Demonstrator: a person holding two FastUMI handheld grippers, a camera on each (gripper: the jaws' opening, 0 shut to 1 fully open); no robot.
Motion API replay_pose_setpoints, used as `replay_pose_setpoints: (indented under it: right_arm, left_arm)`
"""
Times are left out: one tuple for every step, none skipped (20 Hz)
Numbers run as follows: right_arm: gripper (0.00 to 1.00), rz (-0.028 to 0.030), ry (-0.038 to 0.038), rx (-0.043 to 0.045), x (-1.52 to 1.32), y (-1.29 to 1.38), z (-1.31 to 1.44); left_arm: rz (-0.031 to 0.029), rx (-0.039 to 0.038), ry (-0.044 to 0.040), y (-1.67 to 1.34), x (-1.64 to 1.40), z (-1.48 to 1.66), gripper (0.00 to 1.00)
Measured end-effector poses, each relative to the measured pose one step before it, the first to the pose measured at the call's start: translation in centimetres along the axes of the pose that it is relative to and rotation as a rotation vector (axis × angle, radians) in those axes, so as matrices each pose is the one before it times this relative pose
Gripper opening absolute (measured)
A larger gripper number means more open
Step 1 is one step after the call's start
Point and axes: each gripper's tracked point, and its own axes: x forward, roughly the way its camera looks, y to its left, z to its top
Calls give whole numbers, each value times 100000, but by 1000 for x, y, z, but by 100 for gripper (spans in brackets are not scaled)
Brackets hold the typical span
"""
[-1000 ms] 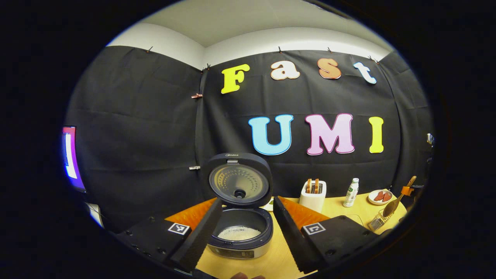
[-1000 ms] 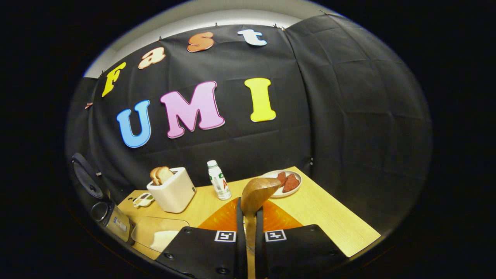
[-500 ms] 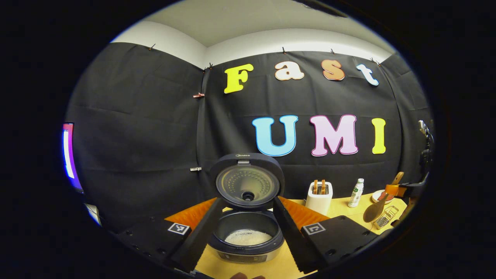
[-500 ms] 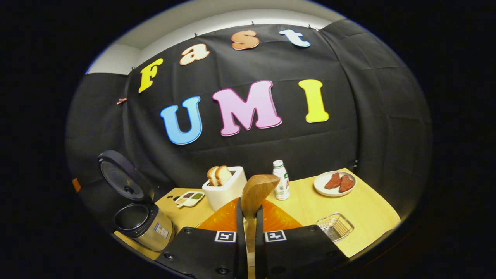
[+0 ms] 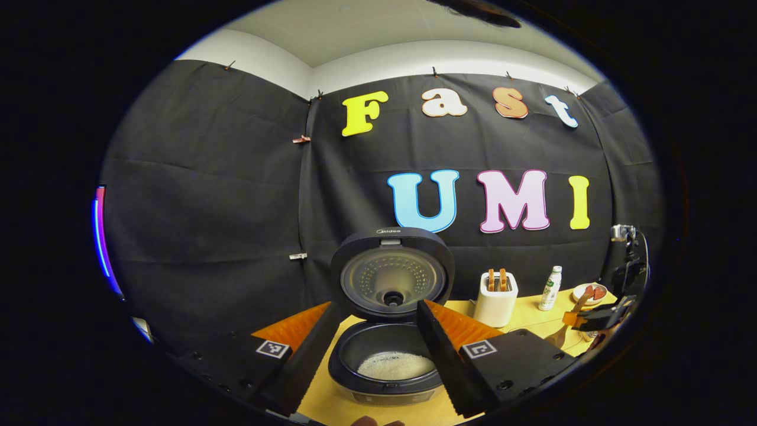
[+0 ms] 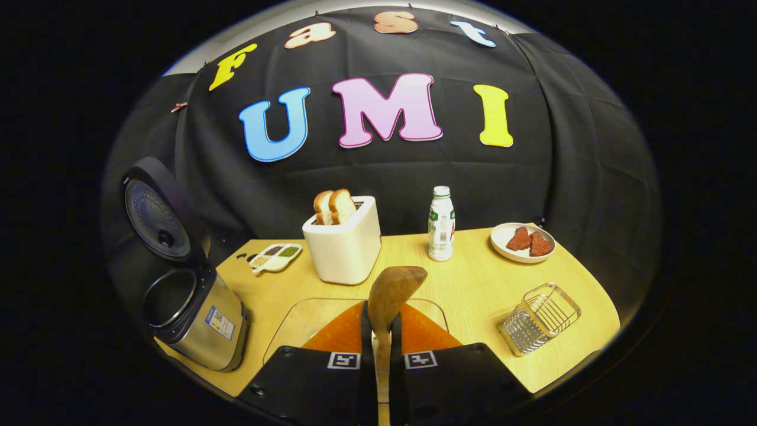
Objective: Close the left gripper, press the button to open the rice cooker; take a wooden spoon from the chopstick holder with the right hand, scoop a spoonful of rice and pour it into the rice cooker, then put the wooden spoon back into the chopstick holder.
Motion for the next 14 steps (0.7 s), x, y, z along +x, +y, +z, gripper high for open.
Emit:
replay_pose_setpoints:
  right_arm:
    - [12, 158, 578, 185, 40, 476, -400]
    - [12, 74, 137, -242, 24, 584, -218]
    - [12, 491, 631, 193, 19, 693, -230]
    - [12, 1375, 1273, 1517, 87, 805, -337]
    - [12, 1478, 1345, 3638, -12, 833, -391]
    - [12, 989, 1087, 4490, -64, 703, -238]
    - [12, 1063, 534, 4320, -12, 700, 12]
    - [12, 1566, 631, 3750, -15, 718, -169]
    - [12, 1558, 650, 3413, -14, 769, -172]
    - [12, 1553, 396, 3087, 3, 669, 5]
    - [12, 971, -66, 2940, -216, 251, 27]
    - [12, 547, -385, 3433, -91, 53, 147]
    - [12, -341, -465, 3165, -3, -189, 157]
    - [12, -263, -493, 3592, -24, -408, 237]
  left_arm:
    - [-373, -141, 454, 222, 155, -190, 90]
    - [-16, -91, 436, 325, 102, -236, 90]
    - [-194, -410, 198, 253, 145, -67, 90]
    - [-208, -492, 348, 238, 31, -118, 90]
    - [-216, -224, 92, 185, 127, -19, 90]
    - [245, 398, 20, 248, 5, -112, 90]
    - [-78, 727, -707, 223, 9, 178, 90]
    - [-285, 318, -295, -31, -22, 54, 90]
    - [-408, 41, 152, -13, 50, -24, 90]
    - [-389, 45, 149, -63, -33, -172, 90]
    - [-218, 111, 220, 36, -9, -8, 90]
    - [-196, 76, 250, -55, -118, -83, 90]
    - [-125, -20, 12, 37, -32, 70, 90]
    - [10, 164, -18, 64, -100, 7, 91]
